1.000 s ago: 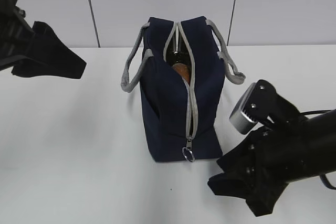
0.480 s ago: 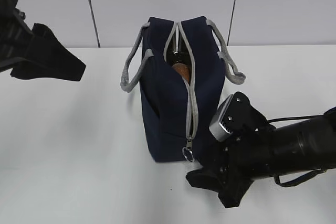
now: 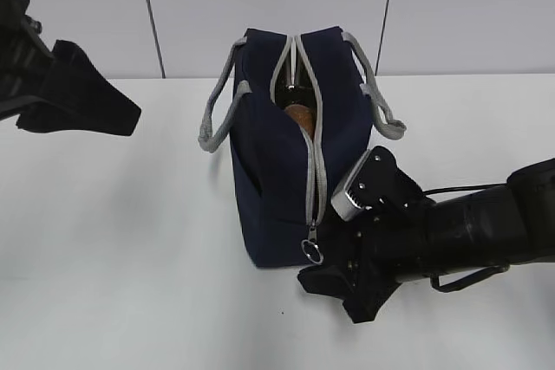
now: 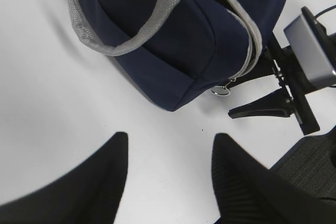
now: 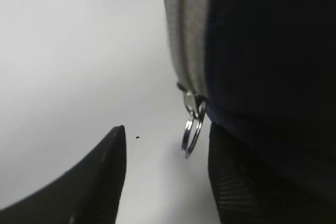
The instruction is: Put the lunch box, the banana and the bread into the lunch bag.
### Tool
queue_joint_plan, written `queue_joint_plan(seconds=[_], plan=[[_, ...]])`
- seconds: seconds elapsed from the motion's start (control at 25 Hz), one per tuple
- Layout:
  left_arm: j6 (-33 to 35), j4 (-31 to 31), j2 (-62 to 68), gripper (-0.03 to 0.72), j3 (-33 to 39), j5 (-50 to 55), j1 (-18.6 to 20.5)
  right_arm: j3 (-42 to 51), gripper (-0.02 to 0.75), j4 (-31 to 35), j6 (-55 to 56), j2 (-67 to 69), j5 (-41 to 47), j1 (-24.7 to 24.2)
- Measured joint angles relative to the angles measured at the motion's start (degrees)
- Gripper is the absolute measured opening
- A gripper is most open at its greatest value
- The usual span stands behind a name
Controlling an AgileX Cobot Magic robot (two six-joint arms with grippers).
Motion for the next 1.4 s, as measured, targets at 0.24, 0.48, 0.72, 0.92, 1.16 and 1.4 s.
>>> queue_joint_plan(seconds=[0.24, 0.48, 0.72, 0.92, 1.16, 1.4], plan=[[0.00, 0.00, 0.00, 0.370, 0.00, 0.11, 0.00, -0.73, 0.204, 0.20, 0.00, 0.95, 0.36, 0.00], [0.00, 0.00, 0.00, 0.361, 0.00, 0.11, 0.00, -0.73, 0.032, 0.20, 1.13, 0.95, 0.36, 0.00], [0.00, 0.00, 0.00, 0.361, 0.00, 0.11, 0.00, -0.73, -0.016, -0.32, 6.38, 0.54, -1.56, 0.00], [0.00, 0.00, 0.00, 0.360, 0.00, 0.13, 0.00, -0.73, -0.016, -5.60, 13.26, -2.40, -3.15, 0.00], [0.00, 0.04, 0.00, 0.360, 0.00, 0.13, 0.00, -0.73, -0.016, -17.70, 26.53, -6.86, -3.68, 0.00], [0.00, 0.06, 0.00, 0.349, 0.00, -0.04, 0.00, -0.73, -0.016, -26.38, 36.43, -12.01, -3.68, 0.00]])
